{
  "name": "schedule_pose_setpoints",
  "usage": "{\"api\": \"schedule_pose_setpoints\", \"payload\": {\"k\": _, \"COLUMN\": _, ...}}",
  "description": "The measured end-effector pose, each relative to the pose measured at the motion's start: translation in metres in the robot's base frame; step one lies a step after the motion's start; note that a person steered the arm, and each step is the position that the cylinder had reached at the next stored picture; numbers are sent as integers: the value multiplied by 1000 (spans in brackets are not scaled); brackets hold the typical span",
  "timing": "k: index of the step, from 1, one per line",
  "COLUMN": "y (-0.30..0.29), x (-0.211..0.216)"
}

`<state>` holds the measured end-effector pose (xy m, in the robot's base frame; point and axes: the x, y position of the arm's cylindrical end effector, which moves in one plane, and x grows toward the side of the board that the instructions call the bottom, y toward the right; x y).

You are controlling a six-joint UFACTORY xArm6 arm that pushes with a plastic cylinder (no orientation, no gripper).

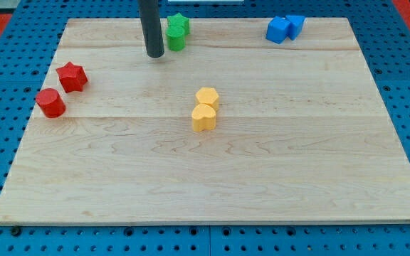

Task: Touch the top right side of red star

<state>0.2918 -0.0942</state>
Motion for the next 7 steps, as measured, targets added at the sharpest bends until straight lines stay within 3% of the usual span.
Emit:
{"api": "schedule_pose_setpoints", "payload": {"k": 5, "y": -15, "x": 18}}
{"api": "schedule_pose_setpoints", "payload": {"k": 6, "y": -20, "x": 13}}
{"api": "schedule_pose_setpoints", "payload": {"k": 7, "y": -56, "x": -21}}
